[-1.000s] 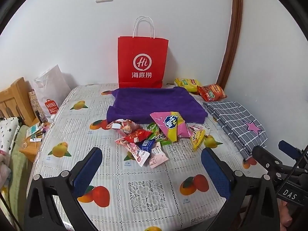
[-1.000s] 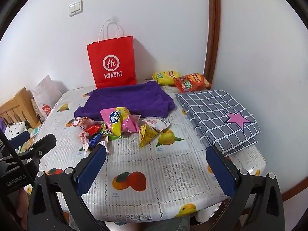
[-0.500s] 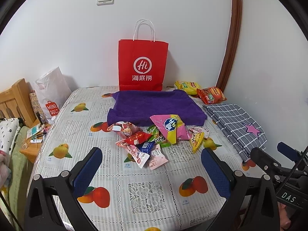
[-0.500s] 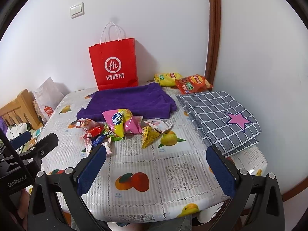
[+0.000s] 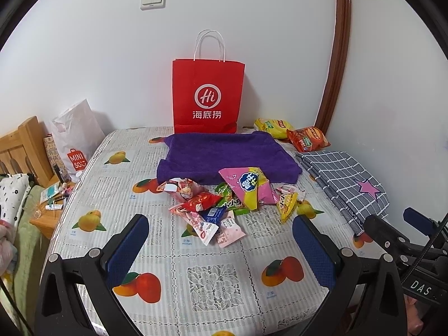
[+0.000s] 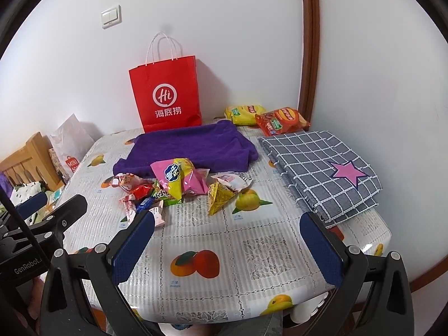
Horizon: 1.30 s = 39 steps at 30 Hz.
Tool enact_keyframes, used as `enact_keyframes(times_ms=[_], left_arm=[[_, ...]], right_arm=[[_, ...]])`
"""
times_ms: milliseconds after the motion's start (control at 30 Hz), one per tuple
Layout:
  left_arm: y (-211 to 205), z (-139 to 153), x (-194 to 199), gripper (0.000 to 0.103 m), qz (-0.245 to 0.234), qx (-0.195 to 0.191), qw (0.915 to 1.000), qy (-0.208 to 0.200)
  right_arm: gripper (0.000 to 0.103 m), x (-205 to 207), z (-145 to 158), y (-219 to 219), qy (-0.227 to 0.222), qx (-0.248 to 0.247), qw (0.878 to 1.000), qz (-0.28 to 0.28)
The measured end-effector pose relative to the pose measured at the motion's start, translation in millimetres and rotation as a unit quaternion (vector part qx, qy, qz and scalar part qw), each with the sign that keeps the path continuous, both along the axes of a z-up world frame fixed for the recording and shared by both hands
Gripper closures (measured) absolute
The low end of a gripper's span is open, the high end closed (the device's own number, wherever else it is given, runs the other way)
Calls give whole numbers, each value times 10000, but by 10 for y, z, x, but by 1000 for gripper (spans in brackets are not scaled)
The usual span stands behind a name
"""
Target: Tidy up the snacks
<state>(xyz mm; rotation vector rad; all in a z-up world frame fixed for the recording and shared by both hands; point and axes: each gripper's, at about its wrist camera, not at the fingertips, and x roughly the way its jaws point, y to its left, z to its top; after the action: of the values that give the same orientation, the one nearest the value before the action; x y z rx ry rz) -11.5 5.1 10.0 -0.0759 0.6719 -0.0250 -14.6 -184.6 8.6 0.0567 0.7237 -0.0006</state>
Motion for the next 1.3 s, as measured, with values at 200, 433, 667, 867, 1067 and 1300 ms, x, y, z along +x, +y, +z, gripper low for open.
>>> enact_keyframes(times_ms=[200, 433, 667, 867, 1067, 1300], left_arm=[[-9, 2, -2, 0, -12, -10, 10000, 1], [-24, 21, -3, 0, -40, -18, 10000, -14], [-30, 22, -4, 0, -41, -25, 10000, -11], [-29, 21, -7, 0, -45, -33, 10000, -15], [-25, 19, -2, 0, -49, -52, 10000, -14], [-40, 10, 3, 0, -61, -68, 10000, -23]], right_arm=[[1, -4, -2, -10, -13, 28, 10000, -9], [1, -8, -8, -2, -4, 47, 10000, -10], [1, -5, -10, 3, -7, 53, 10000, -11], [1, -6, -14, 5, -15, 53, 10000, -12], [1, -24, -4, 4, -43, 56, 10000, -11], [1, -33, 5, 2, -53, 64, 10000, -15]])
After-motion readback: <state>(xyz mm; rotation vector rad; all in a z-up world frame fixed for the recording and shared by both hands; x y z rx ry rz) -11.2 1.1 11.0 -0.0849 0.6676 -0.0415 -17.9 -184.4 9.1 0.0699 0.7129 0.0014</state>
